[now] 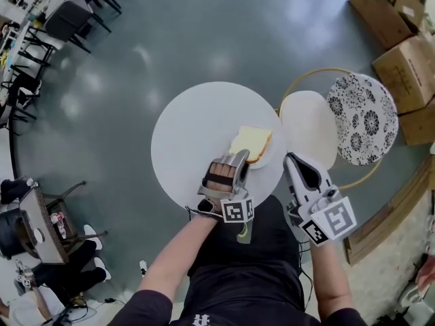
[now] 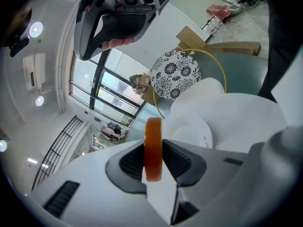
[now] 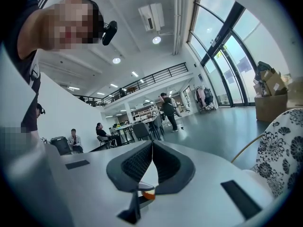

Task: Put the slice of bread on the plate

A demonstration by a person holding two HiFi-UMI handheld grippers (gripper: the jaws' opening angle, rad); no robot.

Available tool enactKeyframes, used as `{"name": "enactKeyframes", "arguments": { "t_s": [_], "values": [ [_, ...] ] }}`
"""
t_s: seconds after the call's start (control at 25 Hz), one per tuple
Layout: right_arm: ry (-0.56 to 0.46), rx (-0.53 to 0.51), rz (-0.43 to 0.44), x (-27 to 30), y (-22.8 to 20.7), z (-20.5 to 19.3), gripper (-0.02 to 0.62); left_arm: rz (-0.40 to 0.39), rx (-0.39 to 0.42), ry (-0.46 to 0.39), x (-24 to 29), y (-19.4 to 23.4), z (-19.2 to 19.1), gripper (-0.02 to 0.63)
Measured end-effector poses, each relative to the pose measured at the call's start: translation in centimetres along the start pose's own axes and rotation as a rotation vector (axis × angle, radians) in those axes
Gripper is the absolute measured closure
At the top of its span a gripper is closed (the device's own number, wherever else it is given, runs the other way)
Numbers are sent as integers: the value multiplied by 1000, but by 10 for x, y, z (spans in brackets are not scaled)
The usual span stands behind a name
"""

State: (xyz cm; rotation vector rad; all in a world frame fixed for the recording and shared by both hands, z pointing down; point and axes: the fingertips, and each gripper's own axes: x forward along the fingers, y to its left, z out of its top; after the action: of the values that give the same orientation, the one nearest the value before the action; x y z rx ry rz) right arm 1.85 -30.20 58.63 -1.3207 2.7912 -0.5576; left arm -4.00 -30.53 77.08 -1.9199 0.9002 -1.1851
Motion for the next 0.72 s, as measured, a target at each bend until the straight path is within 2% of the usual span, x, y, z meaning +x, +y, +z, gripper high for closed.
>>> {"name": "enactKeyframes", "arguments": {
  "t_s": [0.12, 0.2, 0.32, 0.48, 0.64, 0.72],
  "values": [
    [9, 0, -6, -4, -1, -3, 588, 0, 27, 8, 2, -7, 3, 505],
    [14, 5, -11, -7, -2, -5, 588, -33, 46, 25, 4, -16, 2, 501],
    [18, 10, -17, -10, -4, -5, 588, -108, 57, 56, 6, -32, -3, 440],
    [16, 19, -24, -13, -8, -4, 588, -184, 47, 95, 9, -45, -11, 394],
    [17, 29, -20, -14, -11, -2, 588, -351, -10, 149, 5, -67, -19, 373],
    [23, 34, -16, -13, -10, 0, 588, -409, -20, 172, 2, -68, -22, 373]
  ]
}}
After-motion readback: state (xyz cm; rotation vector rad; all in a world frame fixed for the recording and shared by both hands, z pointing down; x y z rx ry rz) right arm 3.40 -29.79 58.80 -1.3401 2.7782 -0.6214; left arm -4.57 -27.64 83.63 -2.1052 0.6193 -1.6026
